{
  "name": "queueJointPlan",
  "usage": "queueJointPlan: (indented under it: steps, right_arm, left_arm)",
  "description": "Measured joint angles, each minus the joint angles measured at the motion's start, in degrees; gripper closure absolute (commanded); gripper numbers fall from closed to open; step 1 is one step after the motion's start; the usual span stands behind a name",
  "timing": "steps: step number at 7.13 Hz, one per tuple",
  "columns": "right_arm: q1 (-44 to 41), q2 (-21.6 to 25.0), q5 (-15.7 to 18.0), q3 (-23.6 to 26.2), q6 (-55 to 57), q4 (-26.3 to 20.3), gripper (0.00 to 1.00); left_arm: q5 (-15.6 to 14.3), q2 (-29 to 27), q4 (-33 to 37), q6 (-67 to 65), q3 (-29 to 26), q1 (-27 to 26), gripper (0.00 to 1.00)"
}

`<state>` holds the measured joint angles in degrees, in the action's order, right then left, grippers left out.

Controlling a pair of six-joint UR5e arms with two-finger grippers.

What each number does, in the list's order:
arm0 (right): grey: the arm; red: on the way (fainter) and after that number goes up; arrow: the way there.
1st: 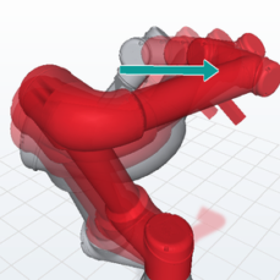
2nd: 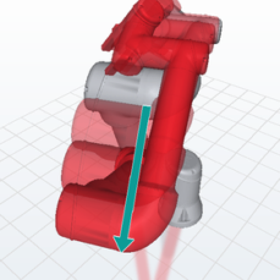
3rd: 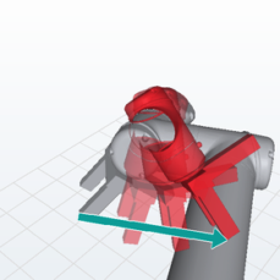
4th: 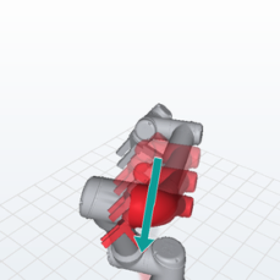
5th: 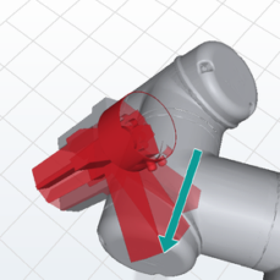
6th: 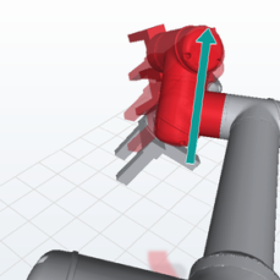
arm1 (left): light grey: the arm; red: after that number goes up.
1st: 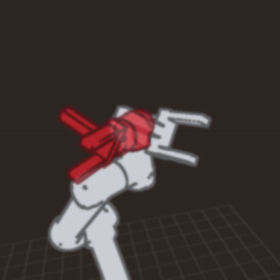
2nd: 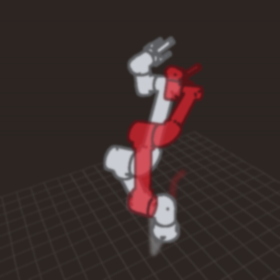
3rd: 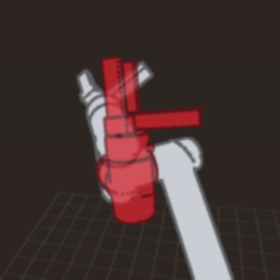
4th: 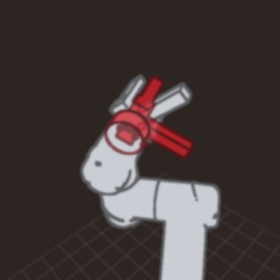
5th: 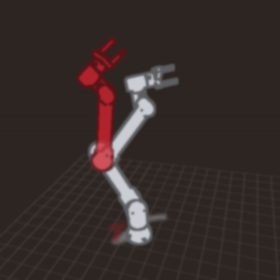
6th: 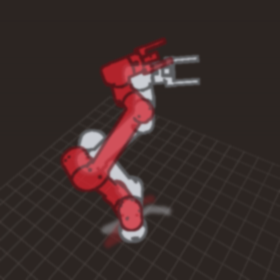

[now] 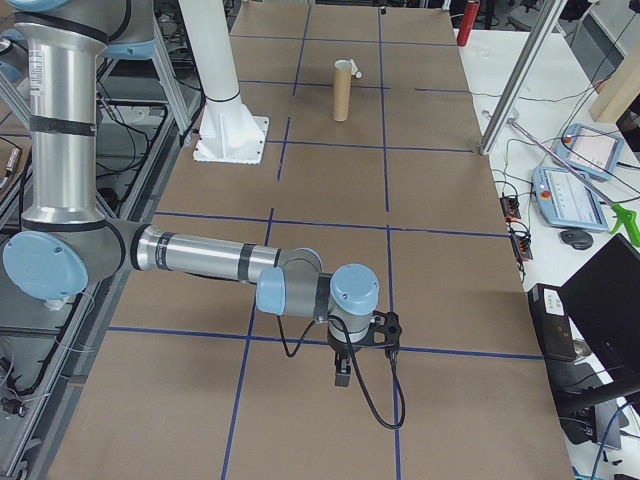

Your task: Collect badminton balls into bucket

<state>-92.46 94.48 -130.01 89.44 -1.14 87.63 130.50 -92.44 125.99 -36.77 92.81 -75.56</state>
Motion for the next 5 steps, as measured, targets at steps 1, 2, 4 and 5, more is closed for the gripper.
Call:
queueJointPlan:
  steps: [1, 2, 4, 5]
  right_arm:
    - [0.0, 0.0, -0.02, 0.02, 0.0, 0.0, 0.0]
    - [0.0, 0.0, -0.01, 0.03, 0.0, 0.0, 0.0]
    - [0.0, 0.0, -0.02, 0.03, 0.0, 0.0, 0.0]
    - [0.0, 0.0, -0.01, 0.03, 0.0, 0.0, 0.0]
  left_arm:
    - [-1.2, 2.46, 8.6, -10.37, -0.56, 2.83, 0.0]
    - [-2.62, 4.15, 16.42, -21.43, -1.15, 6.09, 0.0]
    - [-7.6, 7.78, 29.49, -41.86, -1.65, 13.43, 0.0]
    - [-11.67, 9.3, 35.29, -52.34, -1.71, 17.96, 0.0]
